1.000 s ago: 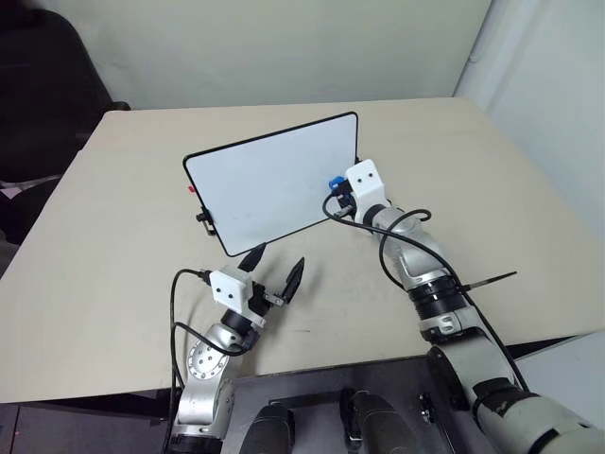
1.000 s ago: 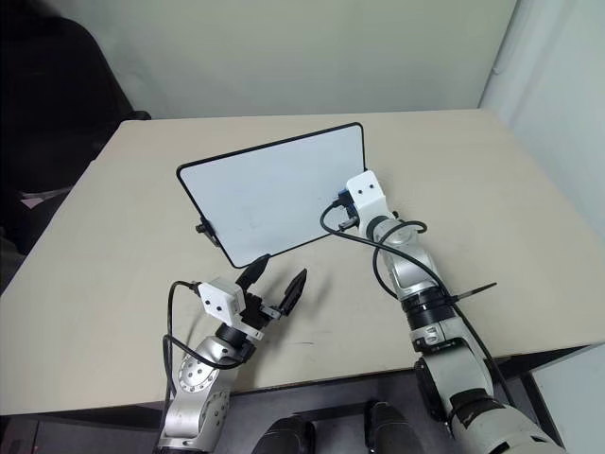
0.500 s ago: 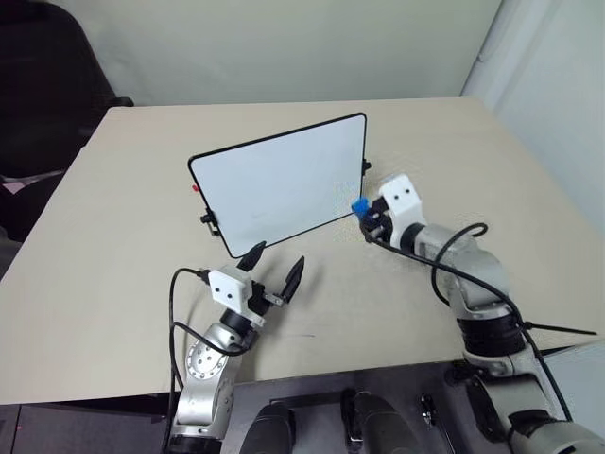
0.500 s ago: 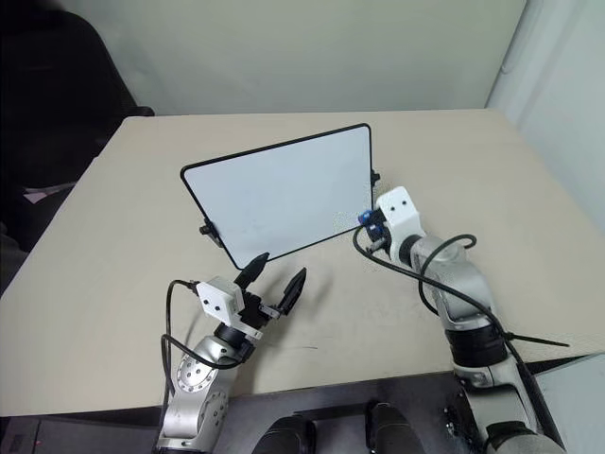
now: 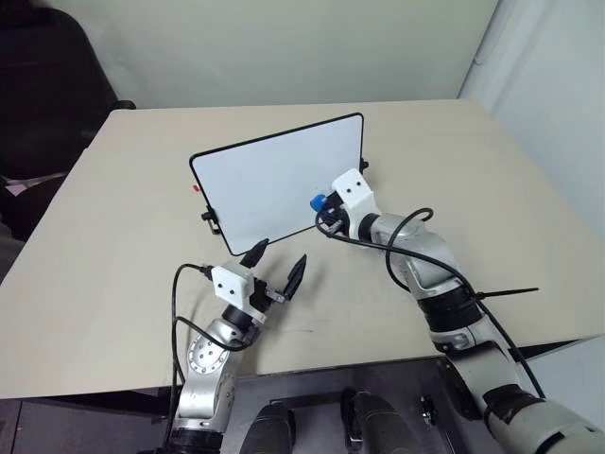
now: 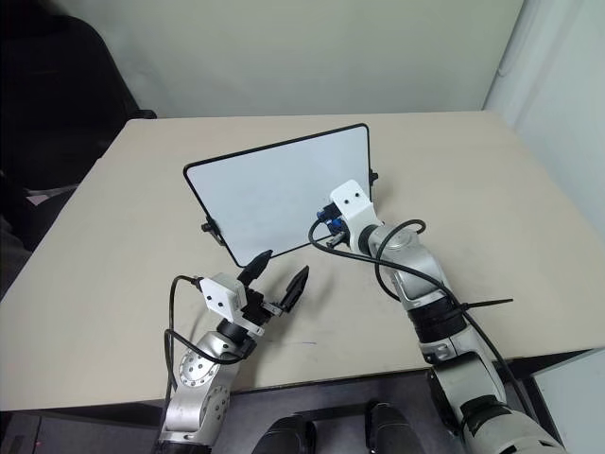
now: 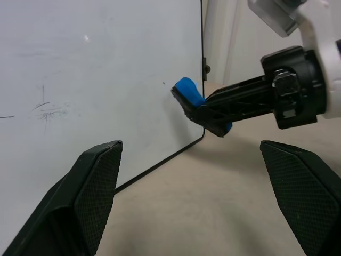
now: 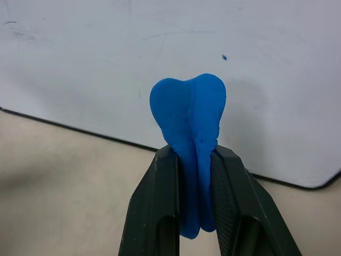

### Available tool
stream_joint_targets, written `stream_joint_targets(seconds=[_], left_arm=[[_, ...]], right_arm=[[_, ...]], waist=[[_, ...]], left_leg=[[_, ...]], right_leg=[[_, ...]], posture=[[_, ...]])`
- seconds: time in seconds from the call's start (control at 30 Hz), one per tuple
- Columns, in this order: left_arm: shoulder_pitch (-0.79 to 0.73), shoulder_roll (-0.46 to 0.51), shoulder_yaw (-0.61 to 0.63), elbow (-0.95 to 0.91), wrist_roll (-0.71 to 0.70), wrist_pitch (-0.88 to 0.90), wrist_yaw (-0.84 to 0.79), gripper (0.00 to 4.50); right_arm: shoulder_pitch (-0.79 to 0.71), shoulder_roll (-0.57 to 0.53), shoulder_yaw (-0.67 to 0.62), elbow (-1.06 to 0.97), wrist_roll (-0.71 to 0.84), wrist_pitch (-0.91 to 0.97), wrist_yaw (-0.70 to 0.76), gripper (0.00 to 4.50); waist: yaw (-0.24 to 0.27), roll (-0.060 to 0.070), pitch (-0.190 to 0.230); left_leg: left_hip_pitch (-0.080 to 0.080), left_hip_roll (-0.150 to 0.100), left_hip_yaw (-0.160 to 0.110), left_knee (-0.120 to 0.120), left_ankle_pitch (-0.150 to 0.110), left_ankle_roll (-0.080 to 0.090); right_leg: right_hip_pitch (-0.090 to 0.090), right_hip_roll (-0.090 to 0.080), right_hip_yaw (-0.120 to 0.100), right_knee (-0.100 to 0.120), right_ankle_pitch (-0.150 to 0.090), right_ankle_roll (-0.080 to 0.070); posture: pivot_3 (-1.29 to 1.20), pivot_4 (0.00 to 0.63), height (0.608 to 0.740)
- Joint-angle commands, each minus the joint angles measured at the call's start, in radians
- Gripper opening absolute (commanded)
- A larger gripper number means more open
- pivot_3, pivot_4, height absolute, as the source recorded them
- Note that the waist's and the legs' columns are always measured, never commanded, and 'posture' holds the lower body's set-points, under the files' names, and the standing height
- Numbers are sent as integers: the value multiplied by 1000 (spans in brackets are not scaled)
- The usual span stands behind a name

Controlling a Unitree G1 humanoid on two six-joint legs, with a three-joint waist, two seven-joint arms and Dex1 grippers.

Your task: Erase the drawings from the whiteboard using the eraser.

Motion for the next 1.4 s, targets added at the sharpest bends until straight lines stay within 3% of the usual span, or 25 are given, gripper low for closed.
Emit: stream_joint_targets(seconds=[0.03,0.27,0.7,0.93,1.4], left_arm=[[-6,3,0,-26,4,-16,0,4500],[8,7,1,-45,5,-11,4,4500],[14,11,3,-46,-7,-4,-4,4500],[9,7,-6,-43,4,-13,-2,4500],[22,15,0,-63,6,-5,8,4500]], right_arm=[[-68,24,-5,79,-11,-61,-2,435],[-154,27,-51,254,-22,-130,-31,435],[-222,49,-82,205,4,-112,-8,435],[-185,100,5,298,-44,-86,4,435],[-264,76,-79,368,-35,-120,-33,435]], waist=[[0,0,0],[0,0,0],[-8,0,0],[-20,0,0],[-18,0,0]], left_leg=[[0,0,0,0,-1,0],[-1,0,0,-2,-2,-1],[-1,0,0,-1,2,0],[-1,0,0,-2,1,-1],[-1,0,-1,-1,1,-1]], right_leg=[[-1,0,0,0,0,-1],[-2,0,0,1,3,-9],[-3,0,0,1,3,-4],[-4,0,0,1,2,-4],[-3,0,0,2,3,-5]], posture=[[0,150,740],[0,150,740],[0,150,740],[0,150,740],[0,150,740]])
